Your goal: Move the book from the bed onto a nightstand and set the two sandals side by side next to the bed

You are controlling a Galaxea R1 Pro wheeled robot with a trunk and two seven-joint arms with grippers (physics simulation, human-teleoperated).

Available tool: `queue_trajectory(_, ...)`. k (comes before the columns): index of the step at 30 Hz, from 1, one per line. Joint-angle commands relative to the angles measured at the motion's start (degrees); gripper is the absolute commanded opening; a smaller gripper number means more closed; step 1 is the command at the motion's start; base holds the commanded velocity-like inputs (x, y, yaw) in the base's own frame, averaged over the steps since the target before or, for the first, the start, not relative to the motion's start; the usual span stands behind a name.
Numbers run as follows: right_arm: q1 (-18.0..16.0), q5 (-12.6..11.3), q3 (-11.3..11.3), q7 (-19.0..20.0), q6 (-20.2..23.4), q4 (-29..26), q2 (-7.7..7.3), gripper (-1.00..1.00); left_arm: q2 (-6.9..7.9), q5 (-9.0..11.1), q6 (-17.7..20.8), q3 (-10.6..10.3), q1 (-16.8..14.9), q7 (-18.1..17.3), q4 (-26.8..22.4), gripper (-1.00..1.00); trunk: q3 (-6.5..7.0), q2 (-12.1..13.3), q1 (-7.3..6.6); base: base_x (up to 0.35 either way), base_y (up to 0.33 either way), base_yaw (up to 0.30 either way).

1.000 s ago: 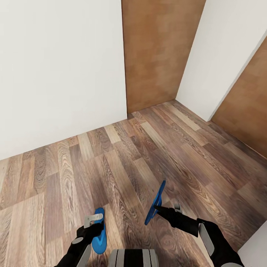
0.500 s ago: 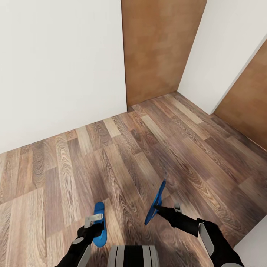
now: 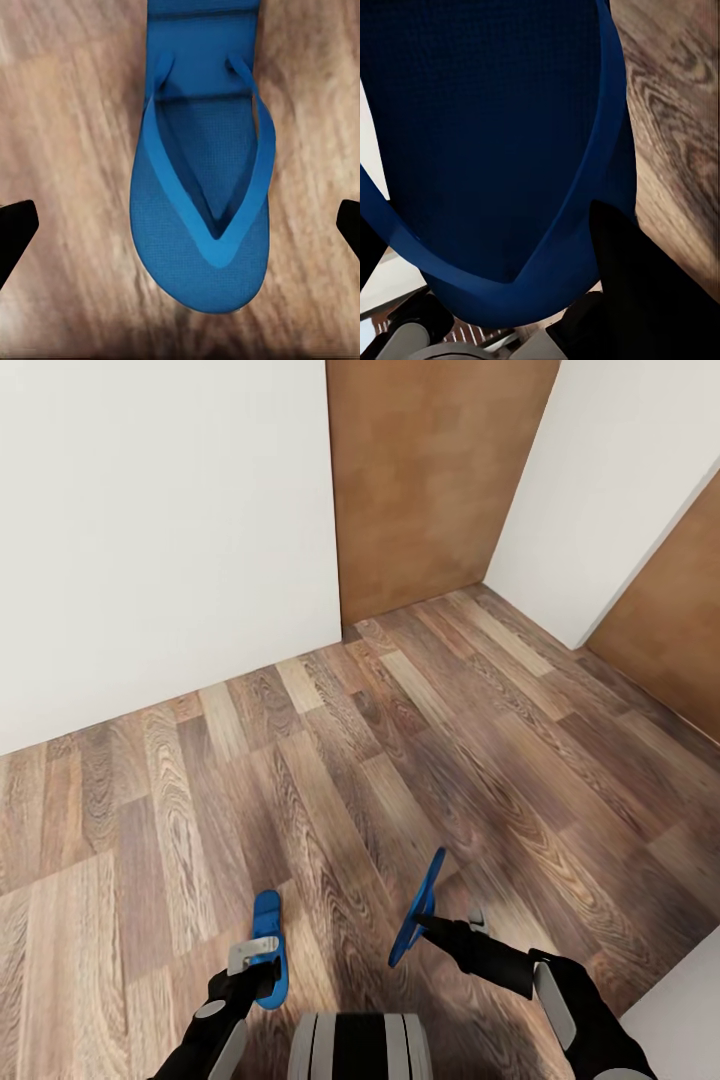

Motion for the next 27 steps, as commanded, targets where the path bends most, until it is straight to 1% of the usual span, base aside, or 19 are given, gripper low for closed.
queue_trajectory(1, 0.0, -0.2, -0.1, 0.1, 0.4, 0.0, 0.01, -1.0, 0.02, 0.6, 0.2, -0.2, 0.0, 0.5, -0.1, 1.0, -0.26, 0.0, 0.01, 0.0, 0.0, 0.0)
queue_trajectory(2, 0.0, -0.2, -0.1, 0.1, 0.4, 0.0, -0.03, -1.0, 0.03, 0.6, 0.2, -0.2, 0.0, 0.5, -0.1, 1.0, -0.48, 0.0, 0.04, 0.0, 0.0, 0.0)
queue_trajectory(6, 0.0, -0.2, -0.1, 0.1, 0.4, 0.0, -0.17, -1.0, 0.01, 0.6, 0.2, -0.2, 0.0, 0.4, -0.1, 1.0, -0.48, 0.0, 0.04, 0.0, 0.0, 0.0)
queue_trajectory(15, 0.0, -0.2, -0.1, 0.1, 0.4, 0.0, -0.14, -1.0, 0.01, 0.6, 0.2, -0.2, 0.0, 0.4, -0.1, 1.0, -2.48, -0.2, 0.27, 0.0, 0.0, 0.0)
queue_trajectory(21, 0.0, -0.6, 0.0, 0.2, 0.3, 0.0, -0.2, -1.0, 0.01, 0.6, 0.1, -0.2, 0.0, 0.4, -0.1, 1.0, -2.48, -0.2, 0.27, 0.0, 0.0, 0.0)
queue_trajectory(27, 0.0, -0.6, 0.0, 0.2, 0.3, -0.1, 0.04, -1.0, 0.0, 0.6, 0.1, -0.2, 0.0, 0.4, -0.1, 1.0, -2.48, -0.2, 0.27, 0.0, 0.0, 0.0)
